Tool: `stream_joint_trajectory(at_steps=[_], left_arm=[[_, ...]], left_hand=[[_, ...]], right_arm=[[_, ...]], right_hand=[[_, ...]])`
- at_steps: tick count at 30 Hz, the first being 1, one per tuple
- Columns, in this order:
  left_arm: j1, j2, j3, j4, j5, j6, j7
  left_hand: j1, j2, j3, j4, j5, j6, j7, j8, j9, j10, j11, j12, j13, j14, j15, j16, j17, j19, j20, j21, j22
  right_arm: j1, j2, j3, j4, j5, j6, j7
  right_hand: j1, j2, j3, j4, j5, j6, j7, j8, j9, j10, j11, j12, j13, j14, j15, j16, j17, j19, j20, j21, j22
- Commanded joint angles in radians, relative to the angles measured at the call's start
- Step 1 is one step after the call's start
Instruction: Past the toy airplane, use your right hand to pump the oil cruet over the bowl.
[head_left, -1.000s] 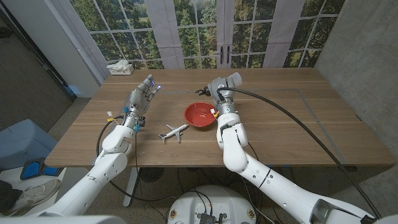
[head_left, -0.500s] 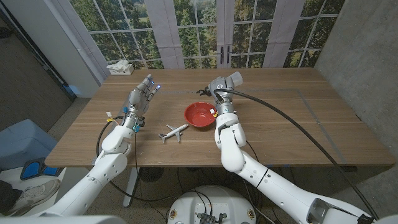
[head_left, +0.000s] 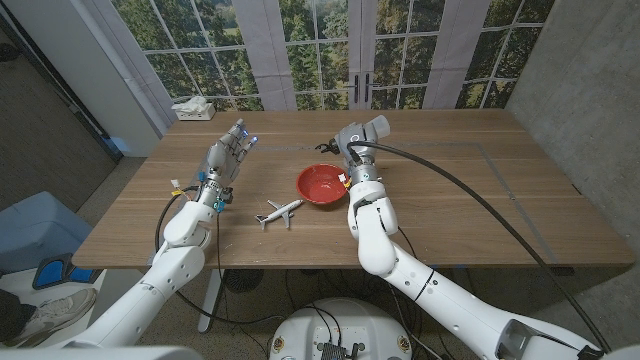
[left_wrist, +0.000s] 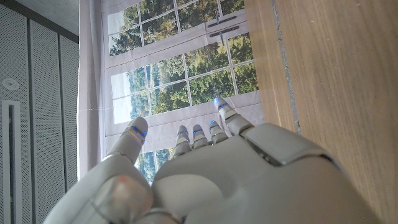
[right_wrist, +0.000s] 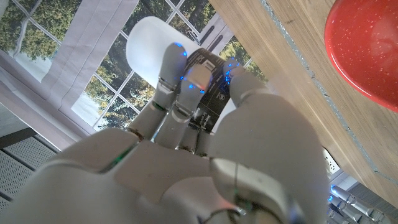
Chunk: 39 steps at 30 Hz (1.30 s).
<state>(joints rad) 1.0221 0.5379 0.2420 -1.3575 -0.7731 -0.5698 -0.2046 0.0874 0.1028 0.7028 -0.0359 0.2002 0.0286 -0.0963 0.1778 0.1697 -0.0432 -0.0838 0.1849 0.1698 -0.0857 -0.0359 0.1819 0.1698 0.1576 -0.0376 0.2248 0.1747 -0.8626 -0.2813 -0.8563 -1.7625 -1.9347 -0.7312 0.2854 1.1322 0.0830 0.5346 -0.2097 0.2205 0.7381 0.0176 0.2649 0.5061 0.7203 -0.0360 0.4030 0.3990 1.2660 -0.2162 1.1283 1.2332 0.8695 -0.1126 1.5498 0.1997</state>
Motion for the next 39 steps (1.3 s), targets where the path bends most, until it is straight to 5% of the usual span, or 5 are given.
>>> stream_joint_trajectory(at_steps=[1,11,19,27,39], left_arm=[[-0.011,-0.001,0.007,0.003,0.007,0.01,0.002],[-0.012,0.002,0.01,-0.003,0.013,0.019,0.012],[-0.016,0.003,0.012,-0.002,0.014,0.025,0.013],[-0.022,0.003,0.014,0.002,0.016,0.03,0.013],[-0.032,0.002,0.017,0.01,0.015,0.034,0.01]], left_hand=[[0.011,0.077,0.002,0.003,0.009,-0.003,-0.006,0.002,0.002,0.002,0.002,0.004,0.004,0.0,-0.06,-0.002,0.003,0.01,-0.019,-0.005,0.001],[0.009,0.068,-0.001,0.003,0.008,-0.002,-0.008,0.002,0.002,0.002,-0.002,0.004,0.004,0.0,-0.062,-0.003,0.002,0.011,-0.021,-0.007,0.001],[0.008,0.066,0.0,0.003,0.008,-0.001,-0.008,0.003,0.002,0.001,-0.002,0.003,0.004,0.0,-0.061,-0.003,0.002,0.011,-0.02,-0.008,0.002],[0.009,0.066,0.0,0.002,0.008,-0.001,-0.007,0.003,0.002,0.002,-0.002,0.004,0.004,0.0,-0.061,-0.004,0.001,0.012,-0.02,-0.009,0.002],[0.011,0.065,-0.001,0.0,0.007,-0.002,-0.007,0.003,0.002,0.001,-0.002,0.003,0.004,0.0,-0.061,-0.004,0.0,0.012,-0.019,-0.011,0.002]], right_arm=[[0.0,-0.018,0.003,-0.011,0.073,-0.009,-0.068],[0.003,-0.041,-0.002,-0.014,0.155,-0.019,-0.171],[0.006,-0.06,-0.003,-0.026,0.223,-0.023,-0.229],[0.012,-0.055,-0.005,-0.021,0.261,-0.052,-0.267],[0.024,-0.052,-0.011,-0.022,0.305,-0.073,-0.283]], right_hand=[[-0.088,0.098,0.135,0.127,0.0,0.194,-0.003,-0.012,0.014,0.327,-0.045,0.258,0.605,-0.013,-0.003,0.013,-0.001,0.005,-0.104,-0.005,-0.004],[-0.065,0.101,0.174,0.112,-0.026,0.113,0.015,-0.068,-0.037,0.224,-0.027,0.055,0.419,-0.031,-0.002,0.024,-0.01,0.017,-0.107,-0.012,-0.009],[-0.047,0.099,0.195,0.084,-0.043,0.011,-0.045,-0.082,-0.093,0.104,-0.07,-0.097,0.319,-0.058,-0.003,-0.016,-0.038,0.022,-0.108,-0.021,-0.01],[-0.072,0.043,0.153,0.056,-0.049,-0.086,-0.078,-0.085,-0.141,0.061,-0.087,-0.169,0.262,-0.057,-0.004,-0.07,-0.058,0.01,-0.107,-0.02,-0.009],[-0.141,-0.025,0.08,0.061,-0.043,-0.17,-0.085,-0.077,-0.195,-0.015,-0.074,-0.219,0.202,-0.037,-0.003,-0.133,-0.073,0.011,-0.105,-0.021,-0.014]])
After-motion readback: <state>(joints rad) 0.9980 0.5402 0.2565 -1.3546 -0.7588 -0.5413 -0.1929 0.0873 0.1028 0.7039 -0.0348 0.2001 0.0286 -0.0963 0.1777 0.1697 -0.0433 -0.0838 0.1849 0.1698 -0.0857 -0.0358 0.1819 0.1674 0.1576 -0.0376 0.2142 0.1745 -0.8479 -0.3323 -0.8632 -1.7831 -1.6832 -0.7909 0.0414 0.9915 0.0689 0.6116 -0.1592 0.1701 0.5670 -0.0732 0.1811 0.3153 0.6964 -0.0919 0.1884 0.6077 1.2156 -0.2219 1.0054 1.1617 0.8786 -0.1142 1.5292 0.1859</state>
